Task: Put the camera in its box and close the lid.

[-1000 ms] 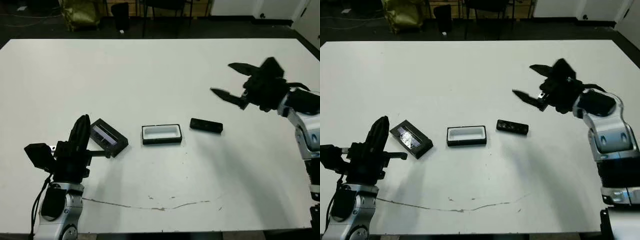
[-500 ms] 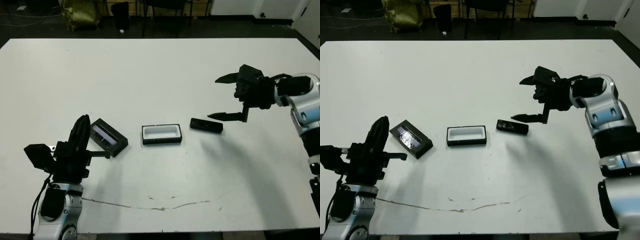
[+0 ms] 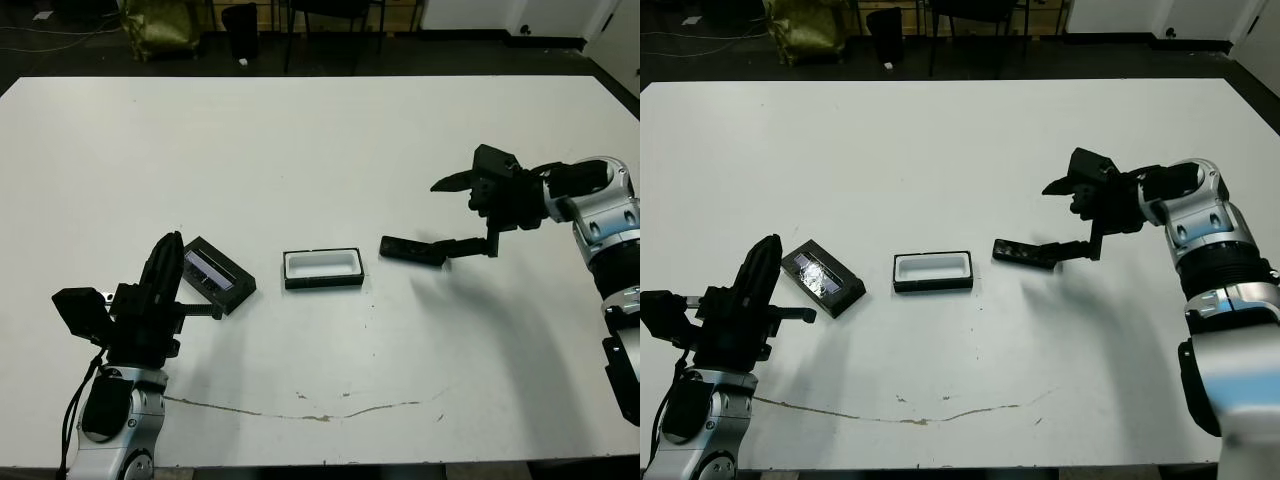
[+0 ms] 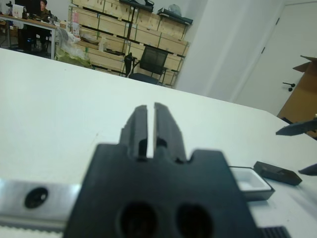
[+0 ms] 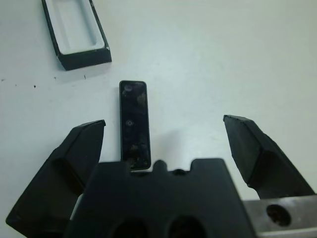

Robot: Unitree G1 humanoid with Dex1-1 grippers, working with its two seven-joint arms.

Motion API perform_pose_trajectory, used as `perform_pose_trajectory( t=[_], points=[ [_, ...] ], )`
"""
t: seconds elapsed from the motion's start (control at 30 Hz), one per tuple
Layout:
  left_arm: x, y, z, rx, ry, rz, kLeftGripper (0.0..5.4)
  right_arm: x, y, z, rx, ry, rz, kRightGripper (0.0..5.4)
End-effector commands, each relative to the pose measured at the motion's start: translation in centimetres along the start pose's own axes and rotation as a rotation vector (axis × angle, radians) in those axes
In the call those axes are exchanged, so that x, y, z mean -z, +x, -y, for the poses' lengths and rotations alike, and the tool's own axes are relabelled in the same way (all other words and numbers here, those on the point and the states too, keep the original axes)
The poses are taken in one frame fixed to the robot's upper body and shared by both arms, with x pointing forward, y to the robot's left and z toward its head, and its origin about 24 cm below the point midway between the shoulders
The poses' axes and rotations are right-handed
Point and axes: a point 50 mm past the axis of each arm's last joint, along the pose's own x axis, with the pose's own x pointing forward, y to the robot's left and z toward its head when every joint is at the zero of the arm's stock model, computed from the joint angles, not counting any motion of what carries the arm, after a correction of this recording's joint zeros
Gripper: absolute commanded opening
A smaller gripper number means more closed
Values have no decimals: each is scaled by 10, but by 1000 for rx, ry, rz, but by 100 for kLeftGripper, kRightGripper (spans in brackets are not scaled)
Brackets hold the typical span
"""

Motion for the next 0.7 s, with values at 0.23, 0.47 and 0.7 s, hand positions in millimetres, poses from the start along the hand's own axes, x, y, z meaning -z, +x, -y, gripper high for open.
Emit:
perform_pose_trajectory(
  t=[0.23, 0.47, 0.7],
  points=[
    [6, -4, -4, -7, 22, -43, 0, 7, 8, -6, -48, -10, -30, 539],
    [5, -3, -5, -3, 20, -45, 0, 13, 11, -9, -43, 28, -24, 539],
    [5, -3, -4, 1, 16, -44, 0, 19, 18, -12, -43, 78, -22, 539]
  ],
)
